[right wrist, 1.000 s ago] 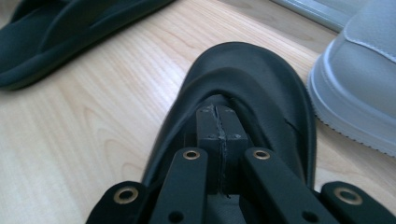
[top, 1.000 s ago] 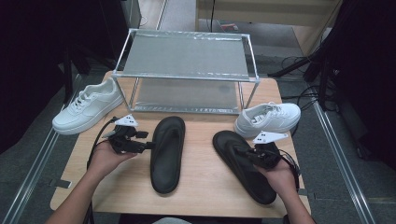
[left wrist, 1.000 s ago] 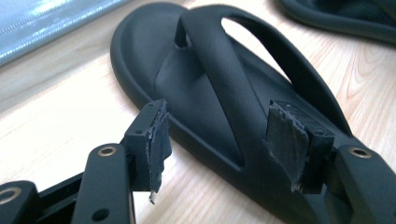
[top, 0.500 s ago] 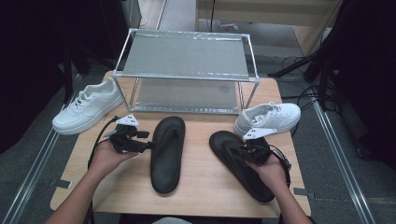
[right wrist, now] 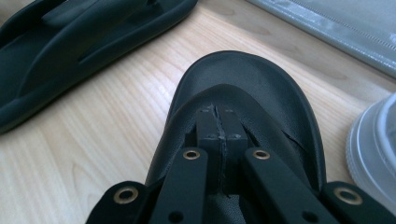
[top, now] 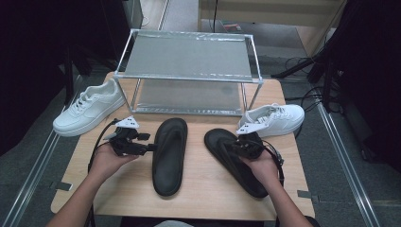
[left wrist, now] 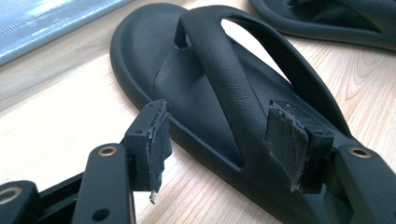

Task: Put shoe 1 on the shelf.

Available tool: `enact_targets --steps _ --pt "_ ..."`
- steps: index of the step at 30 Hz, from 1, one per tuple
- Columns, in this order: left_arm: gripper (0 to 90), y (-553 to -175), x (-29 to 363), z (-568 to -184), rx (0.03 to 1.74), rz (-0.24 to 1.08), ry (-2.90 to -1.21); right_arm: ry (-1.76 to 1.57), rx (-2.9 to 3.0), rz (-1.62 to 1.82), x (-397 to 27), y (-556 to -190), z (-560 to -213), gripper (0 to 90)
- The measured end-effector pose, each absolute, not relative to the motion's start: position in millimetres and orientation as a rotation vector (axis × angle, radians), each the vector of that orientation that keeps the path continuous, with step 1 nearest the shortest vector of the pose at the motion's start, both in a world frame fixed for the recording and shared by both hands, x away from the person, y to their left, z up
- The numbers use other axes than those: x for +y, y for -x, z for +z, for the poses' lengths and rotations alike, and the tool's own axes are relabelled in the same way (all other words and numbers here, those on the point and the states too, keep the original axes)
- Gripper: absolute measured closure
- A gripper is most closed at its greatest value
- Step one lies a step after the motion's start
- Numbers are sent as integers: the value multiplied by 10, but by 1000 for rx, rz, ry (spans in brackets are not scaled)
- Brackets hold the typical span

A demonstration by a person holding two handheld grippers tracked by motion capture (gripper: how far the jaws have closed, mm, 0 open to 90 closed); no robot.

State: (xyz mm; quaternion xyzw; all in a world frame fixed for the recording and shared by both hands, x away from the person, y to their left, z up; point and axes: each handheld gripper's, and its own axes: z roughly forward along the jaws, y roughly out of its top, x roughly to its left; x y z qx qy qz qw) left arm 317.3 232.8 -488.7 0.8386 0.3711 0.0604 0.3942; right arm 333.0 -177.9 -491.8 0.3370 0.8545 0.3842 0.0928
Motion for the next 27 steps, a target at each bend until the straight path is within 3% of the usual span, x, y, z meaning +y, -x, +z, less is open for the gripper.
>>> enact_targets --steps 10,19,27 --pt "408 -3103 2367 -4905 952 145 -2121 -1012 2520 1149 -1576 -3479 -4929 900" --pt "758 -3050 2394 -4893 928 112 -2109 -1000 2520 1169 -1342 -3660 -4940 900" --pt "807 -3099 2398 -4981 973 80 -2114 -1012 2510 1174 -1175 -3765 -4947 900"
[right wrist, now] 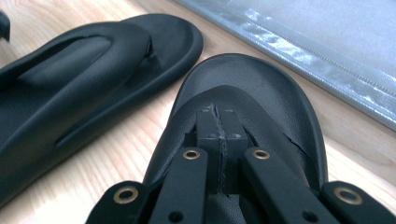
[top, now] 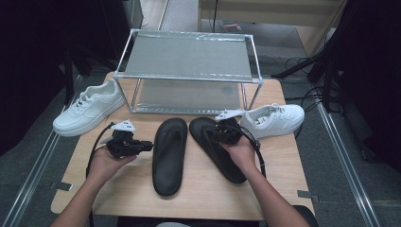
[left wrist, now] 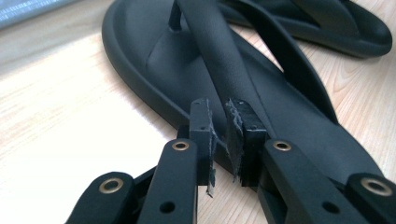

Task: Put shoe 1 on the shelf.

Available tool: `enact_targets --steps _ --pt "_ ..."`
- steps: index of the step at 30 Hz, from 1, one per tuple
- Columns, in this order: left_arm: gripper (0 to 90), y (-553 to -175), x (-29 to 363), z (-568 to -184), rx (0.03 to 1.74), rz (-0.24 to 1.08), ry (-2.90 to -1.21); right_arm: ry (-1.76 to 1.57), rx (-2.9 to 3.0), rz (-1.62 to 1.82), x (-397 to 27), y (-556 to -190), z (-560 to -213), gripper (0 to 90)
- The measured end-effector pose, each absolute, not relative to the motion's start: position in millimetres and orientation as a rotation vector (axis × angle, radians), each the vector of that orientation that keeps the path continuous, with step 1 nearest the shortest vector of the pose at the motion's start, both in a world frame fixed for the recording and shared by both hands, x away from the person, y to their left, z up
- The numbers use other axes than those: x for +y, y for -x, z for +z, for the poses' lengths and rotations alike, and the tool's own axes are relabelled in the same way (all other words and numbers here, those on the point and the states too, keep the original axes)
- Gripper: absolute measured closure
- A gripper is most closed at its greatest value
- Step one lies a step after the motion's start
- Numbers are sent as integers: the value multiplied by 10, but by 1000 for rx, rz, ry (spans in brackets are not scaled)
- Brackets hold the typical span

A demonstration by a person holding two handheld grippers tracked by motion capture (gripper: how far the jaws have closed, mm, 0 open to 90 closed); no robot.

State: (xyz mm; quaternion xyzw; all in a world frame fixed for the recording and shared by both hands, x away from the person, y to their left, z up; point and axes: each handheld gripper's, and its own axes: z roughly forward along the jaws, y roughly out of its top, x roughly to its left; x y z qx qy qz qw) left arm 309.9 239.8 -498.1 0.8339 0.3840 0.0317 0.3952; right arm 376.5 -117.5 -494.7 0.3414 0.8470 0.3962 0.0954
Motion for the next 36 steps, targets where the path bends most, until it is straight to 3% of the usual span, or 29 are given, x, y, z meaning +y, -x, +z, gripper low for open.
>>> enact_targets --steps 14,25,36 --pt "827 -3114 2362 -5062 965 44 -2139 -1044 2480 1191 -1098 -3838 -4924 900" --pt "829 -3134 2346 -5115 975 18 -2182 -1021 2527 1209 -1344 -3560 -4820 900" --pt "836 -3156 2296 -5145 965 0 -2205 -988 2601 1135 -1198 -3517 -4942 900"
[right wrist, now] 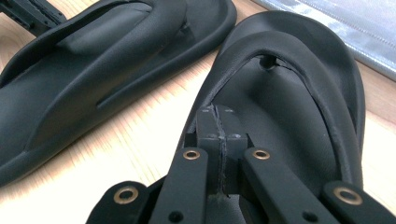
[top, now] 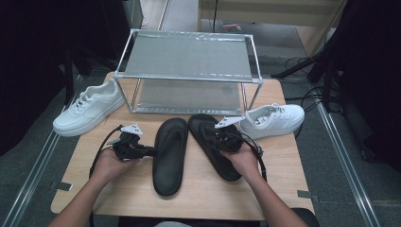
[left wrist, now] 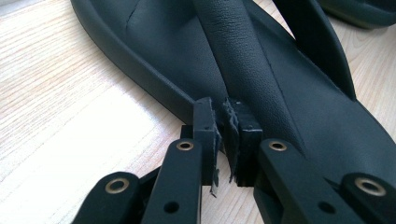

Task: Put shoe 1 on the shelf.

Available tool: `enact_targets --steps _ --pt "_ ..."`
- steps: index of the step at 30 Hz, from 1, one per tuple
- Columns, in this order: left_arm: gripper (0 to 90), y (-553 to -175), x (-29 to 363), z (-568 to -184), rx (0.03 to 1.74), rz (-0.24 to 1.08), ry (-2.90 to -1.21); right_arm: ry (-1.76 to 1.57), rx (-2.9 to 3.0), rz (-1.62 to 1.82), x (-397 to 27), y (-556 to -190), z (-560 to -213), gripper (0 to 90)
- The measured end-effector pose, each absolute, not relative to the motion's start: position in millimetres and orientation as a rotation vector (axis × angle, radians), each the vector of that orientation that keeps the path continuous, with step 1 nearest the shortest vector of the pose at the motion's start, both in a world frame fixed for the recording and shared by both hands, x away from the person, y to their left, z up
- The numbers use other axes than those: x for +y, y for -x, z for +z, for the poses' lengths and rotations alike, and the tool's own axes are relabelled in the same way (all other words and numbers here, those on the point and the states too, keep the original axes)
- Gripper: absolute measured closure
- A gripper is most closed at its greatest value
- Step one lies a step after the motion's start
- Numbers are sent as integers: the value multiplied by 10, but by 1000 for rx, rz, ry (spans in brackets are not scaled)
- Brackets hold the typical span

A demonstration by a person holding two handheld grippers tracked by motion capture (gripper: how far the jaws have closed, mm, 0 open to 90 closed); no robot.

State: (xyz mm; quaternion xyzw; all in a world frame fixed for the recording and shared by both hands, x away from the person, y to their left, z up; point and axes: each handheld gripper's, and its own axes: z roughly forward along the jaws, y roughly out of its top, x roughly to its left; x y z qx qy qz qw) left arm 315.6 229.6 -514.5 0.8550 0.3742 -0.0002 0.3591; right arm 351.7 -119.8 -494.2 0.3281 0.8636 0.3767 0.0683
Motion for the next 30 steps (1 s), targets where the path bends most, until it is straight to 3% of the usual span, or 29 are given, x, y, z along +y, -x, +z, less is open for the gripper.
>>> enact_targets --steps 30 --pt "834 -3060 1772 -5189 827 -132 -2220 -1013 2618 1192 -1168 -3528 -4967 895"
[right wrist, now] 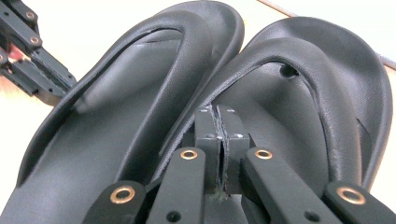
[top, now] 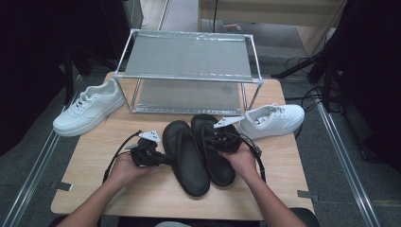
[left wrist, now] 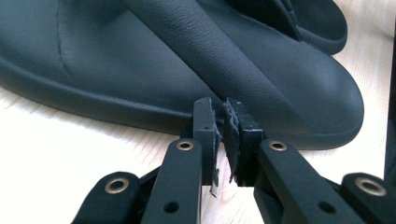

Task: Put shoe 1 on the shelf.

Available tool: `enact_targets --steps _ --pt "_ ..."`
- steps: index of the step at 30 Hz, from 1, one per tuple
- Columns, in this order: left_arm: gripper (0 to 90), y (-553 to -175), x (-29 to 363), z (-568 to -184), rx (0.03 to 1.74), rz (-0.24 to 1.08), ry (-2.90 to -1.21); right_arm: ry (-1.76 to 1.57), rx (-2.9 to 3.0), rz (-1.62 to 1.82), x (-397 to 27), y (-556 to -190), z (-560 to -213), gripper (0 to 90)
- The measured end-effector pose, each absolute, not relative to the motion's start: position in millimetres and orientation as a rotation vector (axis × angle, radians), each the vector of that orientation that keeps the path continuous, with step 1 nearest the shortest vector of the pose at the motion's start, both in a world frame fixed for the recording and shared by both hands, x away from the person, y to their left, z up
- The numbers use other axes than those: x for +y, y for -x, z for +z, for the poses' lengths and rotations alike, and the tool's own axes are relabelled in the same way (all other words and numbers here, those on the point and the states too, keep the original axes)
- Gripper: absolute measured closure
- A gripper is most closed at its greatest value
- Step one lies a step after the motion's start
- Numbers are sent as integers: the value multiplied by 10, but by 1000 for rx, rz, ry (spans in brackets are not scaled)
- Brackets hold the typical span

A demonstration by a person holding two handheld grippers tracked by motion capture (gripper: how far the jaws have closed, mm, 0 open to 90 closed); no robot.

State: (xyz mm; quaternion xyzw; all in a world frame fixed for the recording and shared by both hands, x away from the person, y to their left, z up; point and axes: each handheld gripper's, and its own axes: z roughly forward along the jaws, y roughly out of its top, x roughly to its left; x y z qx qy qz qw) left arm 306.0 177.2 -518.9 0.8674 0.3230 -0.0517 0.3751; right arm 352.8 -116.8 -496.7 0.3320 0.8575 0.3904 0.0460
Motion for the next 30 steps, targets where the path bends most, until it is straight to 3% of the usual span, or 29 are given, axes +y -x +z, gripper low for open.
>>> enact_targets --steps 10,15,25,30 --pt "783 -3038 1813 -5143 824 -108 -2228 -1047 2569 1222 -1250 -3502 -4924 838" --pt "669 -3034 1919 -5084 875 -120 -2174 -1067 2509 1296 -1323 -3376 -4859 742" --pt "535 -3015 2111 -5010 928 -78 -2128 -1054 2432 1377 -1289 -3138 -4879 547" --pt "487 -3015 2175 -5007 949 -28 -2130 -1046 2422 1366 -1230 -3101 -4914 492"
